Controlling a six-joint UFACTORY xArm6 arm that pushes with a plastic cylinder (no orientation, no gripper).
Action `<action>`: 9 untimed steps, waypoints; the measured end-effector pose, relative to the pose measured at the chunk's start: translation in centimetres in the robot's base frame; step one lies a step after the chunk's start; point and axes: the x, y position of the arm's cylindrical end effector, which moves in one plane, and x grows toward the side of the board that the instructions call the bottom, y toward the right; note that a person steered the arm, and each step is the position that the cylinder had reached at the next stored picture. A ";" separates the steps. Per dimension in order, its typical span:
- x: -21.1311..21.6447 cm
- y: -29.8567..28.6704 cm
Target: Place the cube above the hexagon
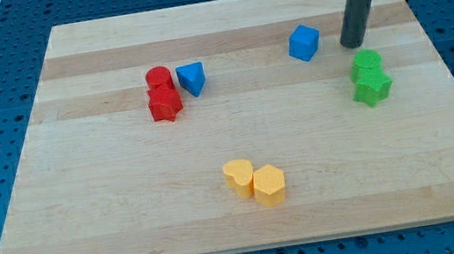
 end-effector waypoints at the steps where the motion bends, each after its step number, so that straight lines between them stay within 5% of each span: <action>1: -1.7 0.0; 6: 1.7 -7.5; 9: -0.6 -7.5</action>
